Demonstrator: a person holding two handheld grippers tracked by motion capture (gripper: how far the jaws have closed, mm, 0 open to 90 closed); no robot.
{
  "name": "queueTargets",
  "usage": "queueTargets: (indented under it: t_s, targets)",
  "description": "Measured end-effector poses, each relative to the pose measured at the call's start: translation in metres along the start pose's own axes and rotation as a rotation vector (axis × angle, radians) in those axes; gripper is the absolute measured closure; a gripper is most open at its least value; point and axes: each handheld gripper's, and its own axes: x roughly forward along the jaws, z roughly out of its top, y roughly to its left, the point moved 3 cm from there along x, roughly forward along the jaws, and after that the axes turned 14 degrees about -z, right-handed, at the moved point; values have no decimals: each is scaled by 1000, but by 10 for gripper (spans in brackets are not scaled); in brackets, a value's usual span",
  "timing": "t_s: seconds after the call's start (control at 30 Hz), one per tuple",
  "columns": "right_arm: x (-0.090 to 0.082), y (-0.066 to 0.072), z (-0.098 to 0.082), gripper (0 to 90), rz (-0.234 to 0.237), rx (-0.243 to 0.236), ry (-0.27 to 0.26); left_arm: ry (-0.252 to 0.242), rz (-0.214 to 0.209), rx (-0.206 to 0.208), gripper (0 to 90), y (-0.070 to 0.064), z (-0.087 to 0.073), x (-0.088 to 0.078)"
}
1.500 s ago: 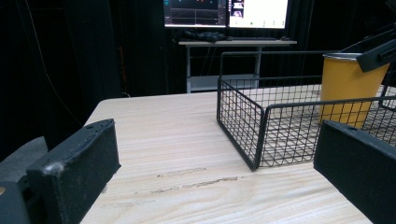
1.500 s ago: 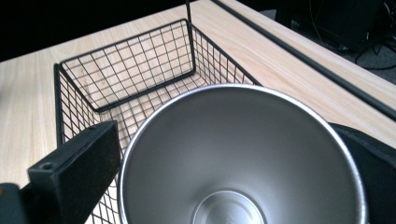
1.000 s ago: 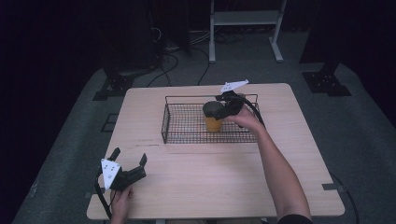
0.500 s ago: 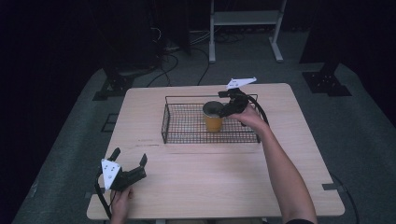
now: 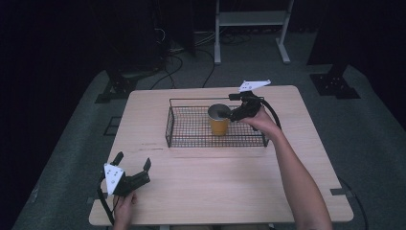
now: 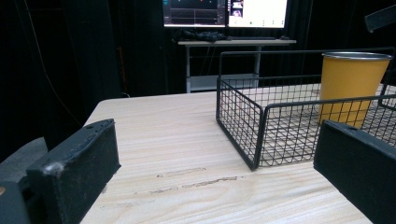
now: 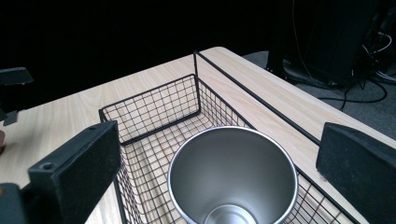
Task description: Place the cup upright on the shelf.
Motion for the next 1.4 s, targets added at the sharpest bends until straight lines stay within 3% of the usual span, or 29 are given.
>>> queueTargets:
  t_s: [0.3, 0.43, 0.93, 1.27, 1.4]
  targets:
    - [-14, -1, -1, 0, 14, 0, 12, 0, 0, 0, 0, 0, 0, 0]
    - [-20, 0, -1, 0, 18, 5, -12, 1, 0, 1, 0, 0, 0, 0]
    - [-43, -2, -5, 0, 18, 9, -19, 2, 1, 4, 0, 0, 0, 0]
    - [-54, -8, -19, 0, 2, 23, 0, 3, 1, 8, 0, -1, 0, 1]
    - [-60, -8, -24, 0, 1, 29, -16, 4, 2, 9, 0, -1, 0, 1]
